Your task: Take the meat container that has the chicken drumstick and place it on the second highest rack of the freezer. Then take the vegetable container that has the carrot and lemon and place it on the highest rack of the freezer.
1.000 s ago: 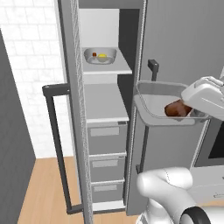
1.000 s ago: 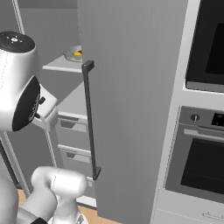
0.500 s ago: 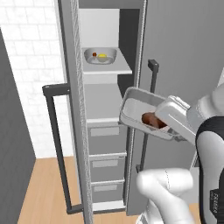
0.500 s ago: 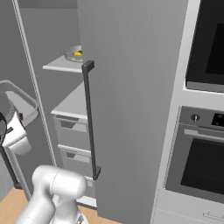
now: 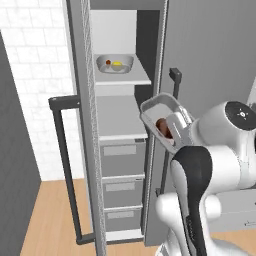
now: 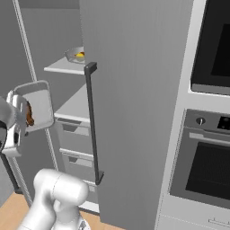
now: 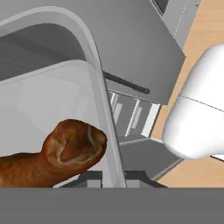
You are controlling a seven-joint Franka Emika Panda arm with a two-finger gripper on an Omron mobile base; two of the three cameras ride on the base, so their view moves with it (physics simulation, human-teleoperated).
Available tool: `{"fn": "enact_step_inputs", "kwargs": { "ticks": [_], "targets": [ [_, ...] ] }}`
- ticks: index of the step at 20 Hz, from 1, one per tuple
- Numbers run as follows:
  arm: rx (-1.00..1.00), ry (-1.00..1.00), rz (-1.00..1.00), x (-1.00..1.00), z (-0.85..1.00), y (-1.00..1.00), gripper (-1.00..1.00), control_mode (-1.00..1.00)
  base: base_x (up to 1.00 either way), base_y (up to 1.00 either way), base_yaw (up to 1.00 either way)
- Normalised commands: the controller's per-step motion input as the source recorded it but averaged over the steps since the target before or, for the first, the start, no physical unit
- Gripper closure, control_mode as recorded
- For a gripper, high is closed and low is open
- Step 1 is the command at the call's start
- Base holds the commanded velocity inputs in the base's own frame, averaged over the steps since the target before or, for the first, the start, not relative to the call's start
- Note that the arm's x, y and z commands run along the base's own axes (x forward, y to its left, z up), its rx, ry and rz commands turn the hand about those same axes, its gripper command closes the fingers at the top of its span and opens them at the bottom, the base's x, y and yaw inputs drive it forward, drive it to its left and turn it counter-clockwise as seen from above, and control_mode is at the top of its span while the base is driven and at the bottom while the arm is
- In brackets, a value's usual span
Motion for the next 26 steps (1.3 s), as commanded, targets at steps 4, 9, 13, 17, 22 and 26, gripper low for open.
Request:
{"fn": "enact_step_inputs", "kwargs": {
  "ticks": [4, 9, 13, 17, 22, 26],
  "targets": [
    [0.0, 0.2, -0.22, 0.97, 0.01, 0.36, 1.0, -1.0, 0.0, 0.0, 0.0],
    [0.07, 0.23, -0.12, 0.79, -0.12, 0.22, 1.0, -1.0, 0.0, 0.0, 0.0],
    [0.07, 0.04, -0.12, 0.66, -0.48, 0.22, 1.0, -1.0, 0.0, 0.0, 0.0],
    [0.08, -0.09, -0.11, 0.52, -0.77, 0.28, 1.0, -1.0, 0.0, 0.0, 0.0],
    [0.02, -0.23, -0.16, 0.55, -0.43, 0.12, 1.0, -1.0, 0.0, 0.0, 0.0],
    [0.06, -0.03, -0.05, 0.49, -0.13, 0.0, 1.0, -1.0, 0.0, 0.0, 0.0]
  ]
}}
